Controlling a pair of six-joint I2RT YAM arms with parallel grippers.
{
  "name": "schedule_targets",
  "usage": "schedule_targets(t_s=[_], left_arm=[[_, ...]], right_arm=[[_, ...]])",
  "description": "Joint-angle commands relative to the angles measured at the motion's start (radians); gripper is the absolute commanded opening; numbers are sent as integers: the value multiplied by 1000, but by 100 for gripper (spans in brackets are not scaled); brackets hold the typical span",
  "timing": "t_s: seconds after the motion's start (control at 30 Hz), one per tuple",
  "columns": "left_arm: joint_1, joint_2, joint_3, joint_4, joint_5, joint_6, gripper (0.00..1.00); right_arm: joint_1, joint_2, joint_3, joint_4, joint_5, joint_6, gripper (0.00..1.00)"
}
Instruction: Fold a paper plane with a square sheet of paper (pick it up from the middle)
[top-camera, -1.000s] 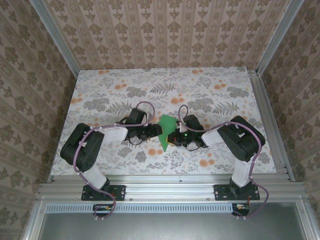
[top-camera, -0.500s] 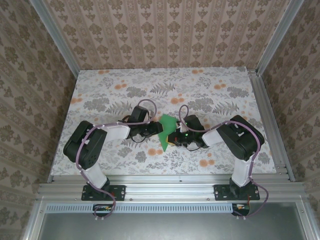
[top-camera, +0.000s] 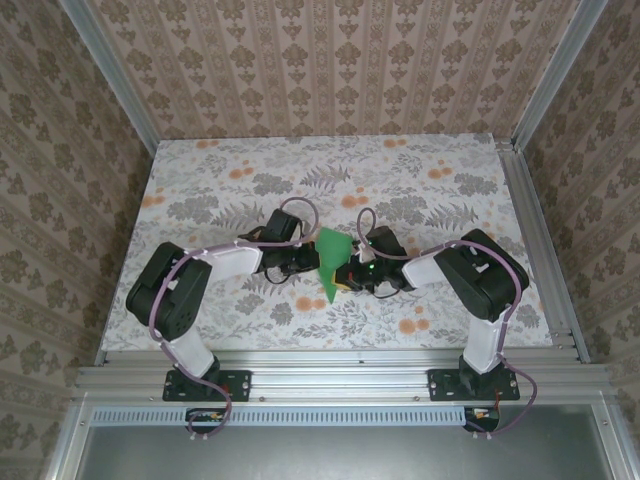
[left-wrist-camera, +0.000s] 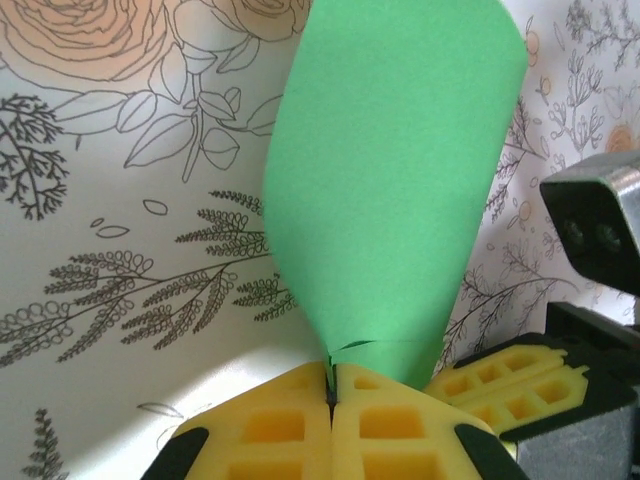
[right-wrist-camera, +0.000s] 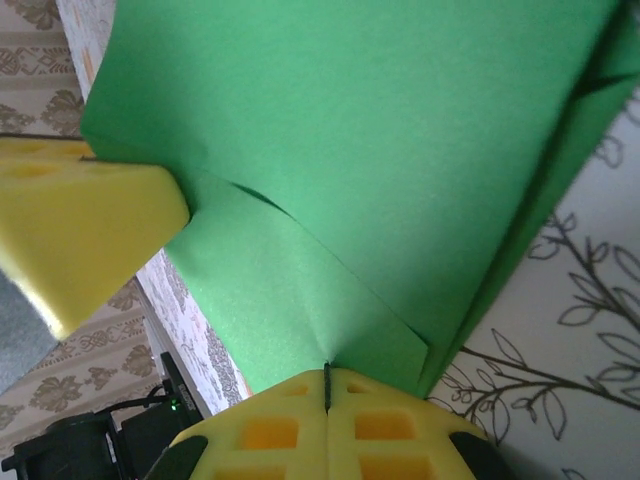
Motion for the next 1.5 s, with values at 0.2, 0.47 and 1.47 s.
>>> schedule_targets(t_s=[0.2, 0.47, 1.47], left_arm=[[-16, -31, 43, -128, -60, 115, 5], [-20, -27, 57, -135, -56, 122, 5], [-68, 19, 131, -94, 4, 70, 6]], right_arm=[[-21, -71, 74, -240, 125, -85, 7], [-22, -36, 112, -258, 121, -95, 8], [-8, -2, 124, -386, 184, -184, 5]])
